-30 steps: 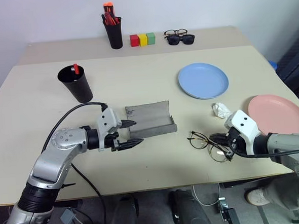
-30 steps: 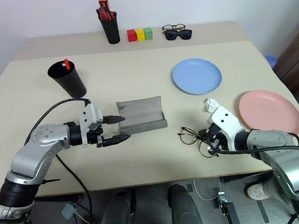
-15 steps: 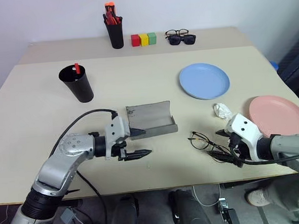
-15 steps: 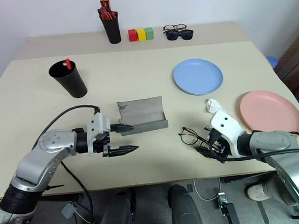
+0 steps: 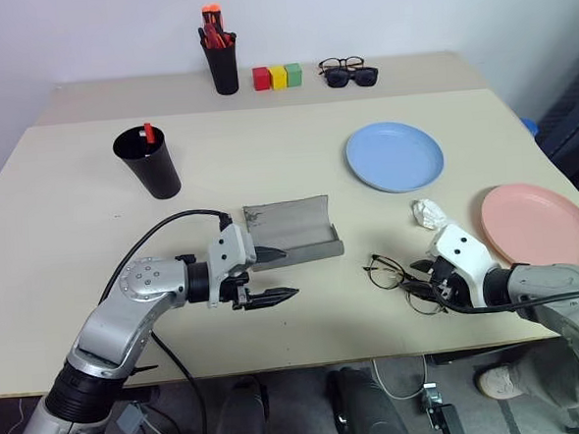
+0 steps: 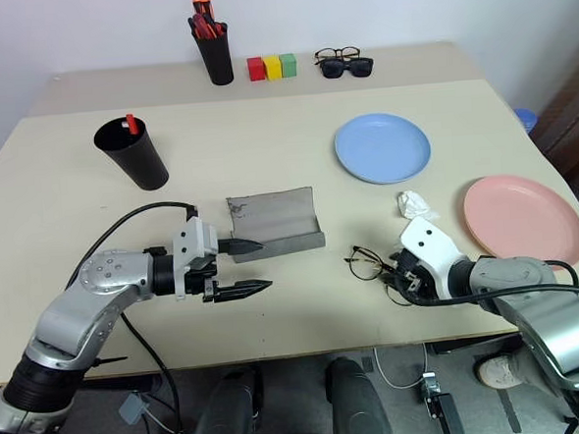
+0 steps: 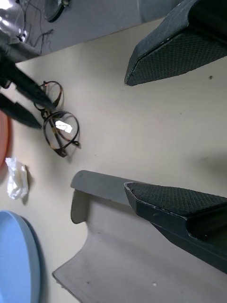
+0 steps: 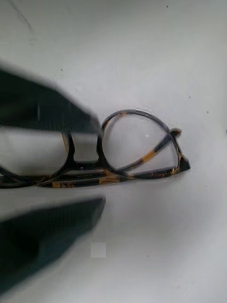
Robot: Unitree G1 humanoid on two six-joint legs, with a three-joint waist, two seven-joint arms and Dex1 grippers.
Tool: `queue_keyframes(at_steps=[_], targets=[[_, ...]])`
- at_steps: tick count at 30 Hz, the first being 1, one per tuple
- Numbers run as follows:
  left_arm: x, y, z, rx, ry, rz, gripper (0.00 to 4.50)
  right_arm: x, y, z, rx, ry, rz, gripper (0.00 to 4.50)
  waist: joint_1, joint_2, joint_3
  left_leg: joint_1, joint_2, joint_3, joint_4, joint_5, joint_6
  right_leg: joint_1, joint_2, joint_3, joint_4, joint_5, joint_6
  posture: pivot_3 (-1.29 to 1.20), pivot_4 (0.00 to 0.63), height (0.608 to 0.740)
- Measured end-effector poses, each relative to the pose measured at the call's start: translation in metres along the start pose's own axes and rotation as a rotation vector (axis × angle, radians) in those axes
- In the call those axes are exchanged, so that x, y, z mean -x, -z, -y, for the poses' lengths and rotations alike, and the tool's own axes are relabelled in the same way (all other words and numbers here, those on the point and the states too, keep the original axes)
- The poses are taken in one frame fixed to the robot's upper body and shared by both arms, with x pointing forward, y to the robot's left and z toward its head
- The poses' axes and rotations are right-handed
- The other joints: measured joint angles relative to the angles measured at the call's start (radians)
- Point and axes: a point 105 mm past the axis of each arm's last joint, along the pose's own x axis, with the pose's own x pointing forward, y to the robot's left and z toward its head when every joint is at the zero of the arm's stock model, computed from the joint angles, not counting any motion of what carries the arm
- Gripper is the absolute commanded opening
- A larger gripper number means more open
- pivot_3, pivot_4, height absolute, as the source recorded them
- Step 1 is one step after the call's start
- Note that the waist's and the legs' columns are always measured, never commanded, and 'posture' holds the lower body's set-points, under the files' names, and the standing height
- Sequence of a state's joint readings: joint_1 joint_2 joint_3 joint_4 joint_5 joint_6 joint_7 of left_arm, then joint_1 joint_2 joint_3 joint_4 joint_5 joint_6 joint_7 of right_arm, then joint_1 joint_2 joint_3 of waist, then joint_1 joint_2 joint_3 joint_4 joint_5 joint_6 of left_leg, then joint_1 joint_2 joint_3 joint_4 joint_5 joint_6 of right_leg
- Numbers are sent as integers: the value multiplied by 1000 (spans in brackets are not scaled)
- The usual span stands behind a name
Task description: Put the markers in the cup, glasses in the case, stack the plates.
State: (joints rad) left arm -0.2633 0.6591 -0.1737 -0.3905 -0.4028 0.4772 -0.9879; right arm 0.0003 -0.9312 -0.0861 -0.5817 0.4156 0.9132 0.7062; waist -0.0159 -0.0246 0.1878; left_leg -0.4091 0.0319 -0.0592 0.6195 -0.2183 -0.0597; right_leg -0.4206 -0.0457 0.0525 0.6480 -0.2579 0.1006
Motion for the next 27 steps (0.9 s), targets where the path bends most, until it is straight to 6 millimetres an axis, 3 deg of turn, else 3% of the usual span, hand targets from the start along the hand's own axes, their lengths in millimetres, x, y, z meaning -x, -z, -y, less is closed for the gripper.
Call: queue_keyframes(at_steps=[1, 8, 11, 13, 16, 18, 21, 24, 27], targets=[[1, 0, 0, 0, -3, -2, 3336, 0, 0, 0, 0, -2, 0, 47, 0, 0, 0, 0, 0, 0, 0, 0, 0, 0, 0, 0, 0, 0, 0, 0, 150, 740], [5, 2, -5, 4, -32, -9, 3336, 2, -4, 2, 23, 1, -2, 47, -1, 0, 0, 0, 0, 0, 0, 0, 0, 0, 0, 0, 0, 0, 0, 0, 150, 740], [12, 4, -16, 9, -98, -7, 3336, 6, -16, 7, 85, 14, 13, 47, -3, 0, 0, 0, 0, 0, 1, 0, 1, 0, 0, 0, 0, 0, 0, 0, 150, 740], [19, 4, -25, 11, -149, -3, 3336, 8, -33, 9, 144, 25, 55, 47, -3, 0, 0, 0, 0, 0, 1, -1, 1, 0, 0, 0, 0, 0, 0, 0, 150, 740], [48, 16, -47, 61, -307, -23, 3336, 3, -108, 7, 301, 14, 272, 47, -33, 3, 1, 1, 1, 0, 2, -1, 2, -1, 1, 0, 2, 0, 0, 0, 150, 740], [68, 21, -55, 74, -387, -41, 3336, -1, -145, 0, 401, 7, 377, 47, -35, 2, 1, 1, 2, -1, 1, -1, 2, 0, 2, -1, 2, 0, -2, 0, 150, 740], [83, 28, -58, 116, -448, -35, 3336, -34, -169, -9, 407, -37, 424, 47, -26, 2, 1, -1, 1, -1, 1, -1, 2, -1, 0, -1, 2, 0, -1, 0, 150, 740], [88, 35, -56, 139, -476, -46, 3336, -71, -174, -19, 398, -79, 398, 47, -20, 2, 1, -2, 0, 0, 2, -1, 2, -2, -1, -1, 2, 0, -1, 0, 150, 740], [93, 37, -54, 148, -507, -54, 3336, -92, -165, -25, 465, -102, 348, 47, -13, 2, 1, -2, 0, 0, 2, -1, 2, -2, -1, -1, 2, 0, -1, 0, 150, 740]])
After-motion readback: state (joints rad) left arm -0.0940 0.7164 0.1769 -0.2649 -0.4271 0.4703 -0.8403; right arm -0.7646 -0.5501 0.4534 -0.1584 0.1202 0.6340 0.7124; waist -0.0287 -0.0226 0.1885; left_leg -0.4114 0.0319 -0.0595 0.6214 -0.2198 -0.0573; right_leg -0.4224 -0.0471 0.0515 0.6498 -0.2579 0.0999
